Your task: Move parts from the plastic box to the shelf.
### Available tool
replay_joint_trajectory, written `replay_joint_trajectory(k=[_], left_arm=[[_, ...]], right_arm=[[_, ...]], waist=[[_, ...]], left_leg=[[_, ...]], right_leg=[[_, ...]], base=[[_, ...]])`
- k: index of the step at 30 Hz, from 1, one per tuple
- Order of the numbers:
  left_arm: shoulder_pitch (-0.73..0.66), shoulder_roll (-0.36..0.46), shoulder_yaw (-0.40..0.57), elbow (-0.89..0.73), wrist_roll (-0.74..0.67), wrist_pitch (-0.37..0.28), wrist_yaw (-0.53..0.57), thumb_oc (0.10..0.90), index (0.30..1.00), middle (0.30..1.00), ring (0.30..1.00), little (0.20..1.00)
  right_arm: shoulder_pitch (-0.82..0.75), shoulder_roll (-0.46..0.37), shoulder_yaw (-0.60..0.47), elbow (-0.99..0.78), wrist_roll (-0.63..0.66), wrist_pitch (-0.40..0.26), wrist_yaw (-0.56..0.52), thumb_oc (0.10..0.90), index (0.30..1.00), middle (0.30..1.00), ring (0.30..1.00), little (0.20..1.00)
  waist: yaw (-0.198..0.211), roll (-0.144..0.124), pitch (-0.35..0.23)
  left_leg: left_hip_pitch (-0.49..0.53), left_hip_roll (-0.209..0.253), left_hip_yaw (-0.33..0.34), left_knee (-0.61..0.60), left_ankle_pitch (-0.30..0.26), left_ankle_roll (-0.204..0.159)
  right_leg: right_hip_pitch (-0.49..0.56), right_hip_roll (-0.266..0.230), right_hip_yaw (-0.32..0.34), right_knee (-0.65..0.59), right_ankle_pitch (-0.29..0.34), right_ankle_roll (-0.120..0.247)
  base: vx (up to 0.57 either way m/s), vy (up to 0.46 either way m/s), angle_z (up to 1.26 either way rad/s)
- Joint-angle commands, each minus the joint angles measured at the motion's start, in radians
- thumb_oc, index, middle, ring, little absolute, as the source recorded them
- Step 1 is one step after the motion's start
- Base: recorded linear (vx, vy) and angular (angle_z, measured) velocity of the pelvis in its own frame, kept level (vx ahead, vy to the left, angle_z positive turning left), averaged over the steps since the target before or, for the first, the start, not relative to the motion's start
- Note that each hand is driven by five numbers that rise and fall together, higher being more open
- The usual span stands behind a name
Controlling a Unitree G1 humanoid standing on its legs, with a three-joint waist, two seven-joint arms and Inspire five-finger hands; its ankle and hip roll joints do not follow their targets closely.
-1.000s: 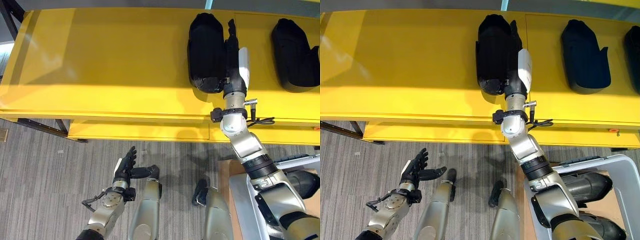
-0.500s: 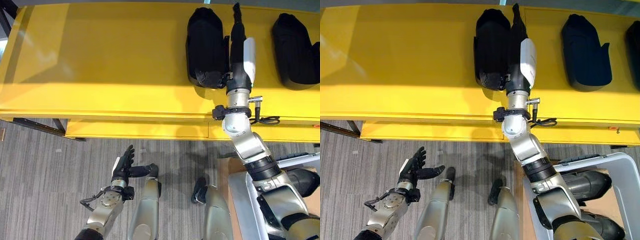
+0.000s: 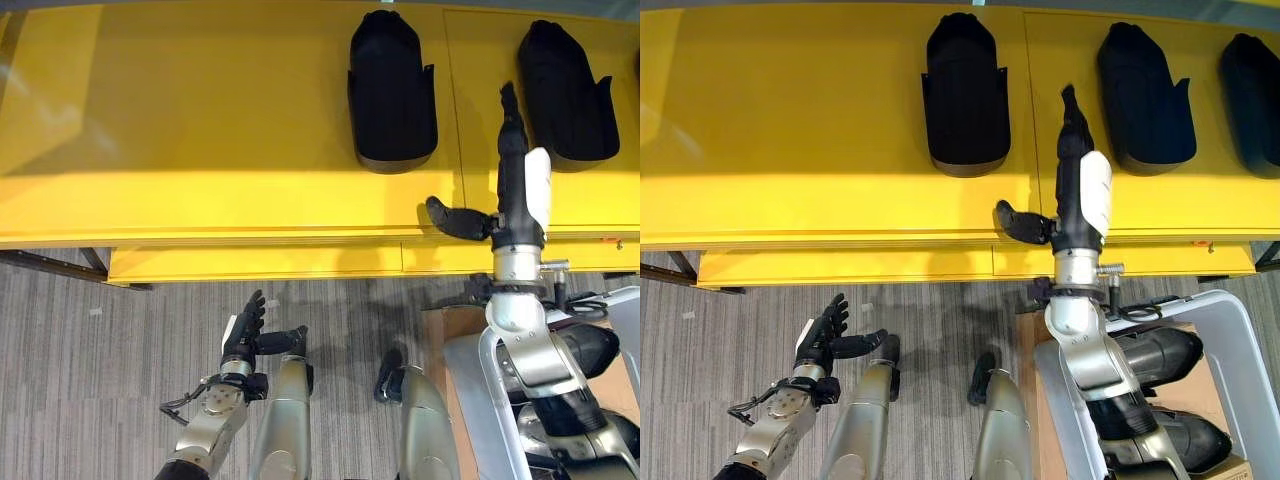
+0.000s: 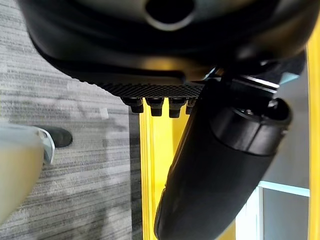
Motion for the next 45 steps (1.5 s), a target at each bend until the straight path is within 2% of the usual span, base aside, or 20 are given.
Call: replay_joint_trajectory(k=[1, 4, 6, 8, 10, 15, 18, 24, 26, 28, 29, 30, 32, 34, 36, 37, 38, 42, 43, 45], left_arm=[[0.043, 0.012, 0.022, -0.086, 0.039, -0.069, -0.007, 0.9, 1.0, 1.0, 1.0, 1.0], [0.06, 0.01, 0.037, -0.075, 0.035, -0.072, -0.02, 0.9, 1.0, 1.0, 1.0, 1.0], [0.085, 0.004, 0.061, -0.072, 0.031, -0.075, -0.035, 0.9, 1.0, 1.0, 1.0, 1.0], [0.091, 0.002, 0.066, -0.071, 0.031, -0.074, -0.042, 0.9, 1.0, 1.0, 1.0, 1.0], [0.113, -0.012, 0.091, -0.061, 0.035, -0.075, -0.061, 0.9, 1.0, 1.0, 1.0, 1.0], [0.136, -0.035, 0.117, -0.052, 0.044, -0.074, -0.077, 0.9, 1.0, 1.0, 1.0, 1.0], [0.143, -0.05, 0.128, -0.049, 0.052, -0.068, -0.078, 0.9, 1.0, 1.0, 1.0, 1.0], [0.131, -0.043, 0.119, -0.042, 0.093, -0.059, -0.094, 0.9, 1.0, 1.0, 1.0, 1.0], [0.112, -0.041, 0.117, -0.034, 0.108, -0.061, -0.09, 0.9, 1.0, 1.0, 1.0, 1.0], [0.103, -0.04, 0.121, -0.028, 0.112, -0.066, -0.086, 0.9, 1.0, 1.0, 1.0, 1.0], [0.106, -0.033, 0.136, -0.033, 0.103, -0.073, -0.073, 0.9, 1.0, 1.0, 1.0, 1.0], [0.105, -0.033, 0.136, -0.032, 0.103, -0.073, -0.073, 0.9, 1.0, 1.0, 1.0, 1.0], [0.11, -0.032, 0.147, -0.032, 0.097, -0.071, -0.069, 0.9, 1.0, 1.0, 1.0, 1.0], [0.126, -0.039, 0.159, -0.034, 0.091, -0.063, -0.069, 0.9, 1.0, 1.0, 1.0, 1.0], [0.138, -0.045, 0.168, -0.043, 0.088, -0.06, -0.075, 0.9, 1.0, 1.0, 1.0, 1.0], [0.181, -0.06, 0.198, -0.061, 0.076, -0.057, -0.082, 0.9, 1.0, 1.0, 1.0, 1.0], [0.183, -0.06, 0.198, -0.062, 0.076, -0.057, -0.083, 0.9, 1.0, 1.0, 1.0, 1.0], [0.237, -0.085, 0.239, -0.068, 0.073, -0.054, -0.097, 0.9, 1.0, 1.0, 1.0, 1.0], [0.247, -0.091, 0.25, -0.066, 0.074, -0.055, -0.099, 0.9, 1.0, 1.0, 1.0, 1.0], [0.25, -0.093, 0.256, -0.064, 0.08, -0.057, -0.106, 0.9, 1.0, 1.0, 1.0, 1.0]], right_arm=[[-0.039, -0.042, -0.077, -0.097, 0.11, -0.138, 0.019, 0.9, 1.0, 1.0, 1.0, 1.0], [0.064, -0.011, -0.098, -0.084, 0.194, -0.16, 0.067, 0.9, 1.0, 1.0, 1.0, 1.0], [0.157, 0.014, -0.123, -0.065, 0.234, -0.164, 0.109, 0.9, 1.0, 1.0, 1.0, 1.0], [0.178, 0.02, -0.13, -0.055, 0.246, -0.163, 0.12, 0.9, 1.0, 1.0, 1.0, 1.0], [0.228, 0.055, -0.144, -0.03, 0.278, -0.164, 0.151, 0.9, 1.0, 1.0, 1.0, 1.0], [0.273, 0.103, -0.179, -0.021, 0.308, -0.164, 0.165, 0.9, 1.0, 1.0, 1.0, 1.0], [0.277, 0.14, -0.21, -0.019, 0.335, -0.167, 0.148, 0.9, 1.0, 1.0, 1.0, 1.0], [0.339, 0.208, -0.308, -0.065, 0.391, -0.174, 0.14, 0.9, 1.0, 1.0, 1.0, 1.0], [0.349, 0.238, -0.334, -0.072, 0.401, -0.177, 0.126, 0.9, 1.0, 1.0, 1.0, 1.0], [0.338, 0.256, -0.346, -0.073, 0.42, -0.184, 0.115, 0.9, 1.0, 1.0, 1.0, 1.0], [0.318, 0.258, -0.335, -0.076, 0.435, -0.196, 0.111, 0.9, 1.0, 1.0, 1.0, 1.0], [0.317, 0.258, -0.335, -0.076, 0.435, -0.196, 0.111, 0.9, 1.0, 1.0, 1.0, 1.0], [0.3, 0.25, -0.318, -0.072, 0.445, -0.207, 0.109, 0.9, 1.0, 1.0, 1.0, 1.0], [0.291, 0.245, -0.293, -0.067, 0.442, -0.203, 0.117, 0.9, 1.0, 1.0, 1.0, 1.0], [0.286, 0.242, -0.286, -0.066, 0.438, -0.198, 0.121, 0.9, 1.0, 1.0, 1.0, 1.0], [0.283, 0.251, -0.26, -0.057, 0.445, -0.183, 0.137, 0.9, 1.0, 1.0, 1.0, 1.0], [0.284, 0.251, -0.259, -0.057, 0.445, -0.182, 0.137, 0.9, 1.0, 1.0, 1.0, 1.0], [0.294, 0.246, -0.238, -0.034, 0.439, -0.155, 0.159, 0.9, 1.0, 1.0, 1.0, 1.0], [0.307, 0.241, -0.245, -0.033, 0.437, -0.151, 0.17, 0.9, 1.0, 1.0, 1.0, 1.0], [0.34, 0.242, -0.268, -0.03, 0.438, -0.142, 0.186, 0.9, 1.0, 1.0, 1.0, 1.0]], waist=[[-0.032, -0.009, -0.102], [-0.046, -0.016, -0.122], [-0.066, -0.017, -0.156], [-0.071, -0.016, -0.167], [-0.092, -0.01, -0.215], [-0.108, -0.002, -0.272], [-0.121, 0.002, -0.309], [-0.168, -0.01, -0.318], [-0.191, -0.015, -0.311], [-0.211, -0.019, -0.305], [-0.203, -0.007, -0.283], [-0.202, -0.009, -0.283], [-0.187, 0.016, -0.266], [-0.165, 0.034, -0.268], [-0.158, 0.033, -0.272], [-0.128, 0.025, -0.293], [-0.126, 0.025, -0.293], [-0.092, 0.006, -0.331], [-0.099, 0.003, -0.335], [-0.118, 0.006, -0.341]], left_leg=[[0.126, 0.071, 0.025, -0.069, -0.058, 0.001], [0.182, 0.076, 0.039, -0.144, -0.031, 0.0], [0.263, 0.072, 0.062, -0.251, 0.005, 0.0], [0.287, 0.072, 0.069, -0.278, 0.014, 0.002], [0.361, 0.072, 0.091, -0.375, 0.049, 0.011], [0.463, 0.058, 0.127, -0.476, 0.073, 0.016], [0.514, 0.035, 0.153, -0.507, 0.065, 0.028], [0.541, -0.026, 0.187, -0.461, 0.001, 0.072], [0.534, -0.049, 0.207, -0.458, -0.006, 0.089], [0.532, -0.064, 0.251, -0.467, -0.006, 0.1], [0.535, -0.053, 0.308, -0.472, -0.007, 0.108], [0.533, -0.054, 0.31, -0.473, -0.004, 0.108], [0.535, -0.048, 0.368, -0.478, -0.003, 0.122], [0.557, -0.042, 0.421, -0.503, -0.005, 0.128], [0.563, -0.042, 0.444, -0.517, -0.001, 0.127], [0.57, -0.041, 0.514, -0.532, 0.0, 0.128], [0.571, -0.041, 0.517, -0.532, 0.0, 0.128], [0.58, -0.036, 0.621, -0.517, -0.008, 0.117], [0.591, -0.02, 0.649, -0.519, 0.002, 0.105], [0.601, 0.009, 0.652, -0.516, 0.016, 0.085]], right_leg=[[0.046, -0.012, 0.028, -0.094, 0.096, 0.057], [0.094, -0.005, 0.029, -0.161, 0.122, 0.065], [0.164, 0.0, 0.028, -0.257, 0.157, 0.079], [0.182, 0.002, 0.03, -0.284, 0.168, 0.083], [0.242, 0.004, 0.039, -0.38, 0.206, 0.099], [0.328, -0.003, 0.054, -0.488, 0.259, 0.121], [0.361, -0.021, 0.077, -0.52, 0.295, 0.14], [0.369, -0.069, 0.144, -0.496, 0.351, 0.169], [0.342, -0.08, 0.187, -0.498, 0.417, 0.177], [0.297, -0.08, 0.226, -0.509, 0.518, 0.192], [0.259, -0.074, 0.15, -0.493, 0.504, 0.184], [0.256, -0.075, 0.153, -0.494, 0.507, 0.183], [0.249, -0.081, 0.004, -0.397, 0.408, 0.16], [0.279, -0.08, -0.086, -0.313, 0.304, 0.151], [0.295, -0.072, -0.092, -0.314, 0.283, 0.146], [0.357, -0.078, -0.139, -0.358, 0.276, 0.147], [0.359, -0.076, -0.137, -0.363, 0.279, 0.148], [0.429, -0.096, -0.171, -0.531, 0.349, 0.181], [0.424, -0.072, -0.154, -0.54, 0.342, 0.177], [0.435, -0.033, -0.128, -0.567, 0.298, 0.151]], base=[[0.06, 0.006, -0.1], [0.1, 0.028, -0.11], [0.15, 0.069, -0.18], [0.11, 0.068, -0.13], [0.18, 0.113, -0.15], [0.12, 0.123, -0.16], [0.1, 0.201, -0.3], [0.0, 0.225, -0.11], [-0.12, 0.224, -0.15], [-0.16, 0.227, -0.63], [-0.16, 0.186, -1.32], [-0.17, 0.237, -1.84], [-0.1, 0.249, -1.55], [-0.06, 0.209, -0.76], [-0.09, 0.026, -1.64], [-0.07, -0.027, -1.59], [-0.08, -0.031, -1.51], [-0.02, -0.104, -1.36], [0.03, -0.254, -1.77], [0.07, -0.279, -0.79]])
